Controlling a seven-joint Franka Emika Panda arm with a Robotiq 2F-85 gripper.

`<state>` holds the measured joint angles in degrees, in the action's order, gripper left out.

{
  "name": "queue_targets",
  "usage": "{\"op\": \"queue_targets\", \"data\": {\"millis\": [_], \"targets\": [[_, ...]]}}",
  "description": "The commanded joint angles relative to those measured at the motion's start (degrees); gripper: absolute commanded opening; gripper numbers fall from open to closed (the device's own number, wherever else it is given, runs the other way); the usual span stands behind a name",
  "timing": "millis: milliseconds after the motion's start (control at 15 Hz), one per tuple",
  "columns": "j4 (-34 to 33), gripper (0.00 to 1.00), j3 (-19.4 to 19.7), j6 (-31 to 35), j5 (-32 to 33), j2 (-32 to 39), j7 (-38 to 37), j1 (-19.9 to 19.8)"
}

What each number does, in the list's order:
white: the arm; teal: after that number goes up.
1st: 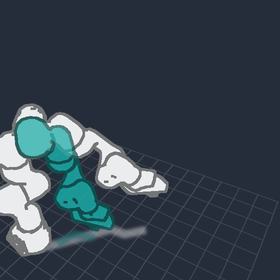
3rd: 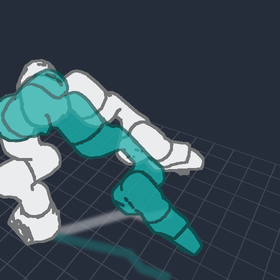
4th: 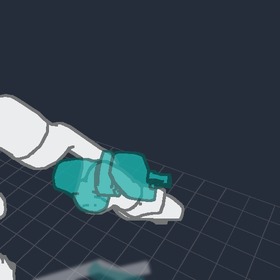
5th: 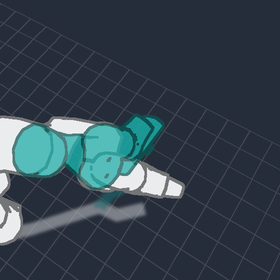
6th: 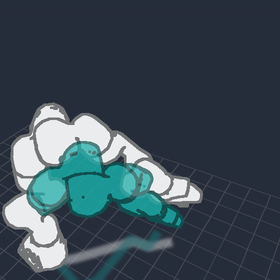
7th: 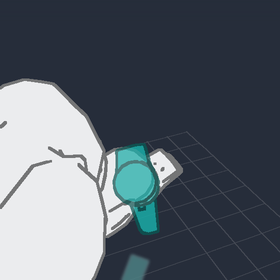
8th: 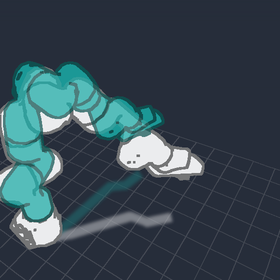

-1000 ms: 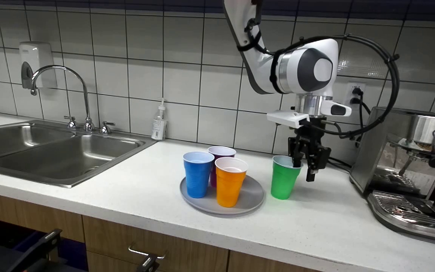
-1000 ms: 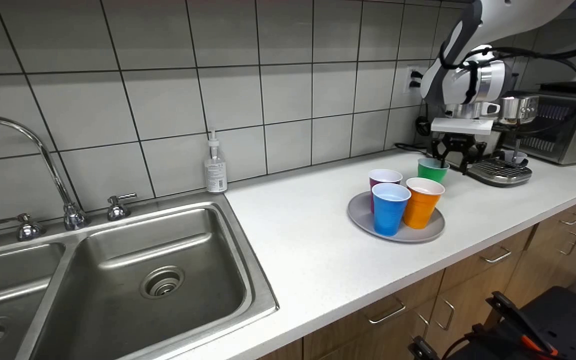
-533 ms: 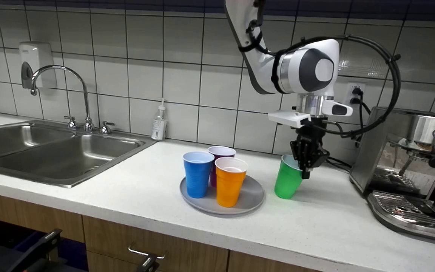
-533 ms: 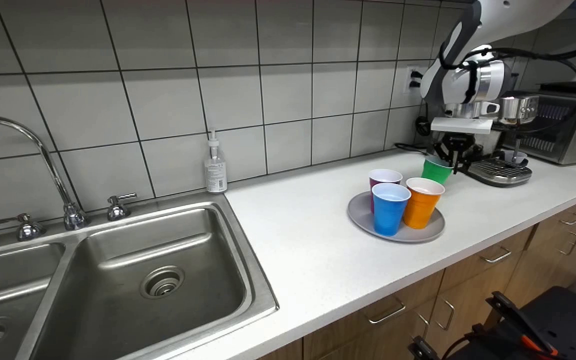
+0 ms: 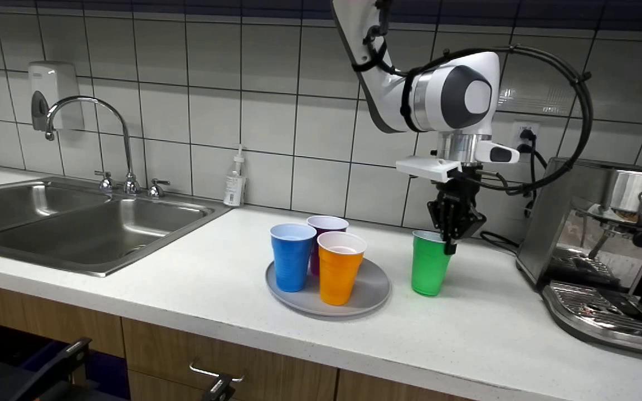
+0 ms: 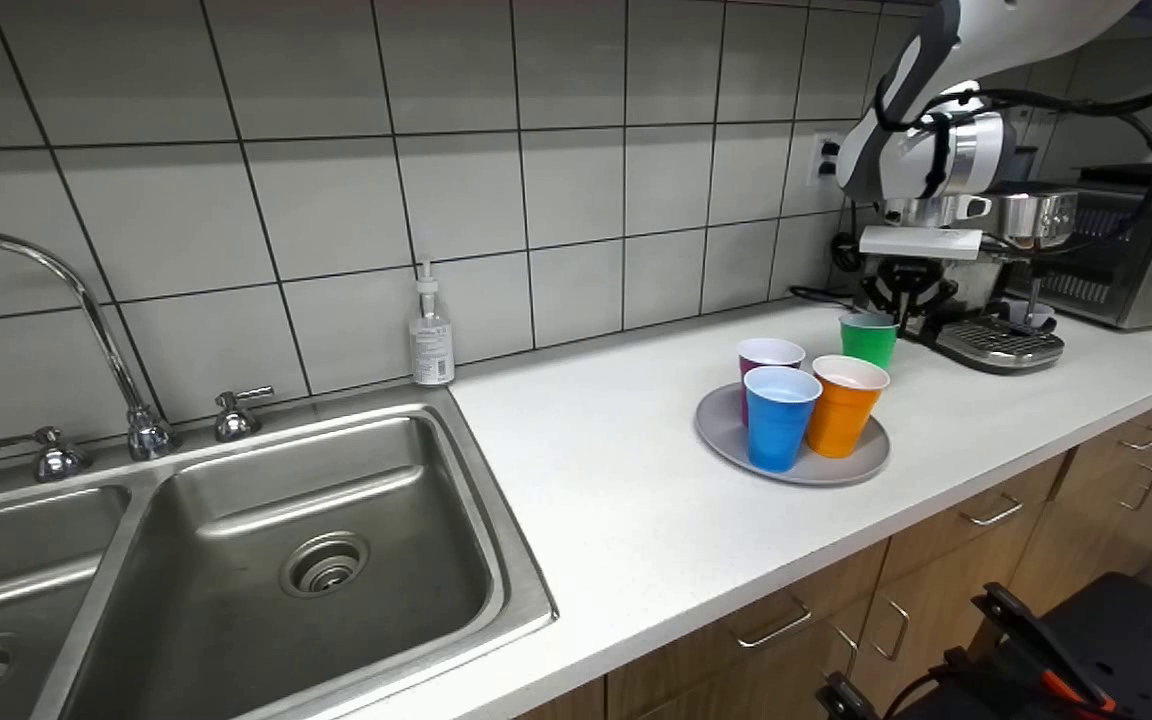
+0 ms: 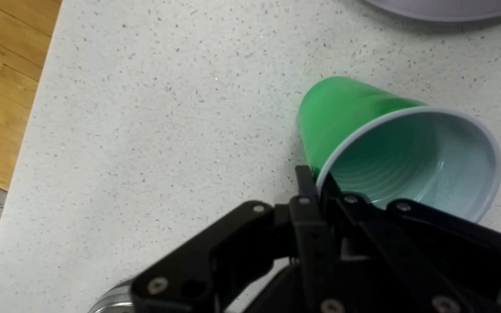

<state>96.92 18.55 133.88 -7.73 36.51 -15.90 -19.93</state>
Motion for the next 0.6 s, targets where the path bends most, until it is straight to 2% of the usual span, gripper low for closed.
{"op": "queue_targets", "data": {"millis": [0, 533], "targets": [[-0.37, 0.01, -1.59, -1.86, -0.23, -1.10, 4.54, -1.89], [2.80, 0.01, -2.00, -1.12, -0.25, -4.64, 9.41, -1.80]]}}
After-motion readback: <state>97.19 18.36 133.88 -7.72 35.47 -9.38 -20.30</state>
